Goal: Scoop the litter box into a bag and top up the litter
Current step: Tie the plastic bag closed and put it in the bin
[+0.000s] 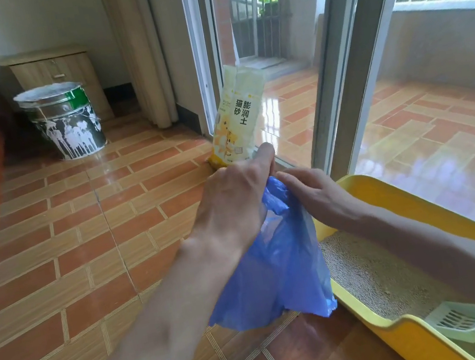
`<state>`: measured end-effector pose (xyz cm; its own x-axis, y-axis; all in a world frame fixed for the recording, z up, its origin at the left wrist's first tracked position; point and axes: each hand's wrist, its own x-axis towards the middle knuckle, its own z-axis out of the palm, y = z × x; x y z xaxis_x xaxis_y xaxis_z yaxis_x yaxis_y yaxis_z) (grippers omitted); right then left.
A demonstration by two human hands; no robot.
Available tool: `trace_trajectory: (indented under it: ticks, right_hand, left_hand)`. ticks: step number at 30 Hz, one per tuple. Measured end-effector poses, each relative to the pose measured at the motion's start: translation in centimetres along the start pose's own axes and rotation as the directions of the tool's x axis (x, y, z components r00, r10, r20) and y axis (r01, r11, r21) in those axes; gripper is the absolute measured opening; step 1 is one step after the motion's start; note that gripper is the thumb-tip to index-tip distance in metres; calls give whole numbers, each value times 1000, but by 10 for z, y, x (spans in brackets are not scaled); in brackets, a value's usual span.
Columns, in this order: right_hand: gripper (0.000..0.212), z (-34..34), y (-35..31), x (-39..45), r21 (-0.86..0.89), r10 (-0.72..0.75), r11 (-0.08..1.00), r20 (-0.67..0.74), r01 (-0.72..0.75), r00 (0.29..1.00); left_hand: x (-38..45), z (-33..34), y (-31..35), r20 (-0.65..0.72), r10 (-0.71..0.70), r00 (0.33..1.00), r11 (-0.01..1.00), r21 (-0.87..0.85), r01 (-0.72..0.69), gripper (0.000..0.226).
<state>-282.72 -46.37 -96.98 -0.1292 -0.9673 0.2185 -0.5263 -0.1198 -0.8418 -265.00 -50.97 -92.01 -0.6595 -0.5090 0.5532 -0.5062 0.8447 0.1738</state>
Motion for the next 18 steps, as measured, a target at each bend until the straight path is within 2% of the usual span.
trace_trajectory:
  ticks: [2, 4, 6, 8, 11, 14, 16, 18]
  right_hand:
    - [52, 0, -3, 1, 87, 35, 996, 13, -36, 999]
    - [44, 1, -10, 2, 252, 112, 960, 64, -125, 992]
    - [40, 4, -15, 3, 457, 173, 864, 123, -210, 977]
    - [39, 6, -17, 5, 584, 232, 770, 119, -257, 965]
    - [32, 5, -20, 5, 642, 269, 713, 122, -282, 955]
    - [26, 2, -24, 5, 623, 283, 705, 191, -339, 940]
    - [32, 2, -24, 5, 606, 267, 725, 191, -327, 945]
    - [40, 3, -24, 4, 573, 256, 762, 162, -302, 953]
  left_hand:
    - [-7, 7, -4, -72, 9, 997, 997, -77, -15, 41]
    - [-10, 12, -7, -99, -1, 995, 976, -216, -20, 43]
    - [-12, 17, -9, -91, 20, 996, 953, -301, -46, 43]
    - [-16, 22, -10, -73, 27, 997, 942, -331, -50, 46]
    - [-25, 30, -9, -57, 17, 998, 909, -414, -40, 51]
    - [-31, 39, -8, -129, 48, 990, 893, -440, -101, 42]
    - [-30, 41, -10, -177, 24, 984, 897, -430, -99, 35]
    - [-31, 39, -11, -163, 20, 986, 897, -433, -90, 35]
